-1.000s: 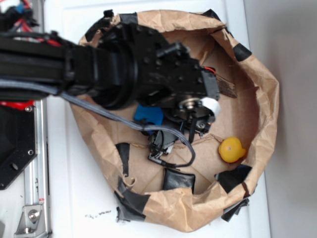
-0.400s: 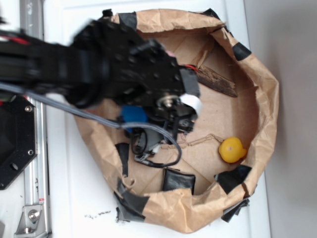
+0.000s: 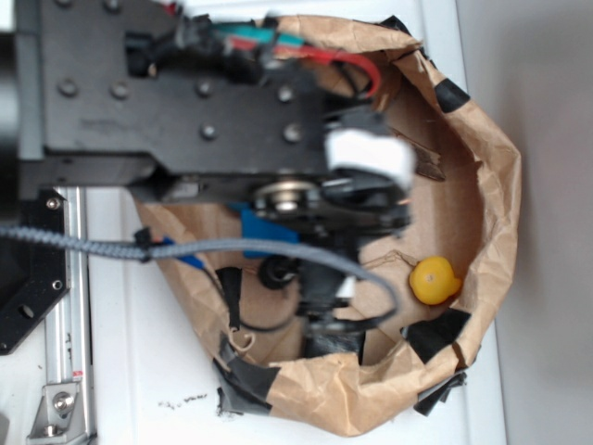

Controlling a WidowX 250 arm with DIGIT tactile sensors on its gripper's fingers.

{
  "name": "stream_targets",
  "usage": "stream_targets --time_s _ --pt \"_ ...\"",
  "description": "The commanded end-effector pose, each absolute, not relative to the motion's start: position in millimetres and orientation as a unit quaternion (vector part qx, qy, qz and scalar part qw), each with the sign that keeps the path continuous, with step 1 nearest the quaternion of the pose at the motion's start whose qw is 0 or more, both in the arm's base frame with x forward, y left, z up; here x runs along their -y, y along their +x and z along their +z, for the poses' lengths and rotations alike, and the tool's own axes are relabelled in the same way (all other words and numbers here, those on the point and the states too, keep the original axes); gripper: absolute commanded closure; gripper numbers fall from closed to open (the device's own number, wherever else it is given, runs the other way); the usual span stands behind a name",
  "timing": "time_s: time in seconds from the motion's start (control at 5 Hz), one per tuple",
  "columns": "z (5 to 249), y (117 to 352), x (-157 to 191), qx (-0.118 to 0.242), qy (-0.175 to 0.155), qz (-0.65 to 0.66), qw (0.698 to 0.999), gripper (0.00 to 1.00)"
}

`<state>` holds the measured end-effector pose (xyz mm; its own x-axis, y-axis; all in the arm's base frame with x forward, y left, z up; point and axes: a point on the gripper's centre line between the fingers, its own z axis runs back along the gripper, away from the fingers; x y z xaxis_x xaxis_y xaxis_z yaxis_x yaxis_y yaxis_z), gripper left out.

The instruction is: Grab the blue block.

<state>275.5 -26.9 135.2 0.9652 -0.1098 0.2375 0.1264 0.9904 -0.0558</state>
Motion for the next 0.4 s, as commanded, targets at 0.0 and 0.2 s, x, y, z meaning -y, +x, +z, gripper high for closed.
stream_targets --time_s 0.0,0.2 --pt "189 292 26 0.173 -0.035 -0.082 0.981 1.00" --pt "192 288 16 0.175 -0.041 -0.075 0.981 1.00"
